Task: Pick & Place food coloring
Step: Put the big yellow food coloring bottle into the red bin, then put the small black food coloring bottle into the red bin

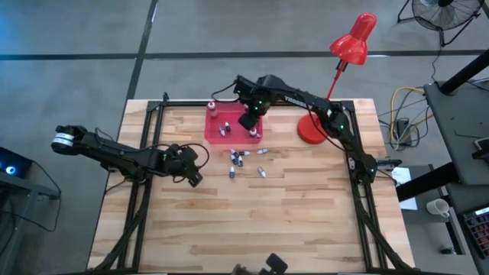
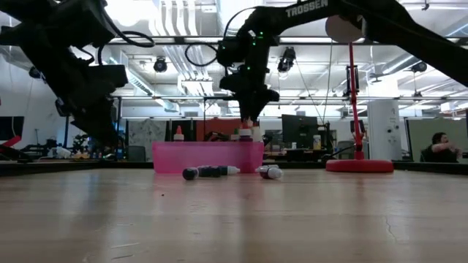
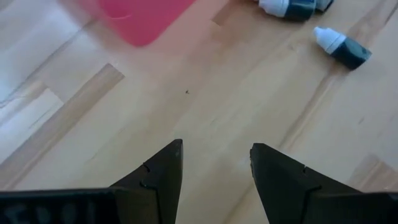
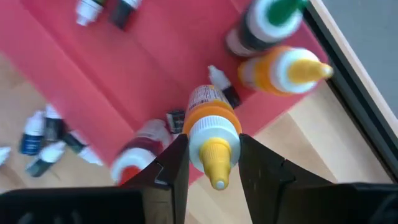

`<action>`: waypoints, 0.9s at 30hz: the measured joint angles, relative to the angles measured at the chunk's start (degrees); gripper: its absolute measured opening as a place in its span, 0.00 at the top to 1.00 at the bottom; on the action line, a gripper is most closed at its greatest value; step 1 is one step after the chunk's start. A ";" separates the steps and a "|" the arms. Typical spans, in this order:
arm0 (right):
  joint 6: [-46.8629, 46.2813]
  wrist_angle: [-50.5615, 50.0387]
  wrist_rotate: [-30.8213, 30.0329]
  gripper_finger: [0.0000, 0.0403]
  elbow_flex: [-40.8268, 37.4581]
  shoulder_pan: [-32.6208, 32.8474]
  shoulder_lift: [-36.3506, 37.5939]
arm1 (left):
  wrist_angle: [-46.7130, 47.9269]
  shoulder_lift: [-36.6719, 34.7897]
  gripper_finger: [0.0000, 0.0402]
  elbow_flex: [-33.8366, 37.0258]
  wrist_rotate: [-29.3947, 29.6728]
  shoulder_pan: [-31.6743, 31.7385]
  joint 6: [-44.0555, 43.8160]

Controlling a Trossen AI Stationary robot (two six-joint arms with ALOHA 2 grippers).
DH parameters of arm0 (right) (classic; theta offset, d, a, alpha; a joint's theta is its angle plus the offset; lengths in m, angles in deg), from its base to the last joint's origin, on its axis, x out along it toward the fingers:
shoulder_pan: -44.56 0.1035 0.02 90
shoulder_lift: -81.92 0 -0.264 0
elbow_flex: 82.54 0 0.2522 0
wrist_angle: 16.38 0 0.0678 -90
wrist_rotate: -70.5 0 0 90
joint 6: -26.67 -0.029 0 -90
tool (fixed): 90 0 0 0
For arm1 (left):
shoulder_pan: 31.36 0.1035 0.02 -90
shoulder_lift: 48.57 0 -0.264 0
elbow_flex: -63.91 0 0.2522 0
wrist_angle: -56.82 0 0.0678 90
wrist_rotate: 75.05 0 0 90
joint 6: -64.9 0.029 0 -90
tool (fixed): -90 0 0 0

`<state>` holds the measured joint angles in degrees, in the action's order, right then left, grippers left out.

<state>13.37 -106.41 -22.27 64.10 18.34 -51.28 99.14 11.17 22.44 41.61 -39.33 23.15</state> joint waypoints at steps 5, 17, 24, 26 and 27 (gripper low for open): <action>0.35 -1.01 2.31 0.74 -1.23 -0.69 -0.15 | -0.11 0.00 0.60 0.00 1.89 0.04 -0.80; 1.46 0.17 4.52 0.61 -4.37 -0.68 -0.15 | -0.55 0.00 0.60 0.00 5.53 0.09 -0.76; 1.54 0.49 4.31 0.62 -2.09 -0.70 -0.13 | -0.57 0.02 0.60 0.00 5.55 0.09 -0.75; 1.74 0.28 4.30 0.62 -0.85 -0.68 -0.13 | -0.60 0.02 0.60 0.00 5.55 0.09 -0.73; 1.78 0.03 4.31 0.61 -0.12 -0.68 -0.09 | -0.64 0.02 0.60 0.00 5.57 0.09 -0.73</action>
<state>15.15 -106.38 -17.96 63.98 17.67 -51.37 98.50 11.20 22.44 47.18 -39.24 22.42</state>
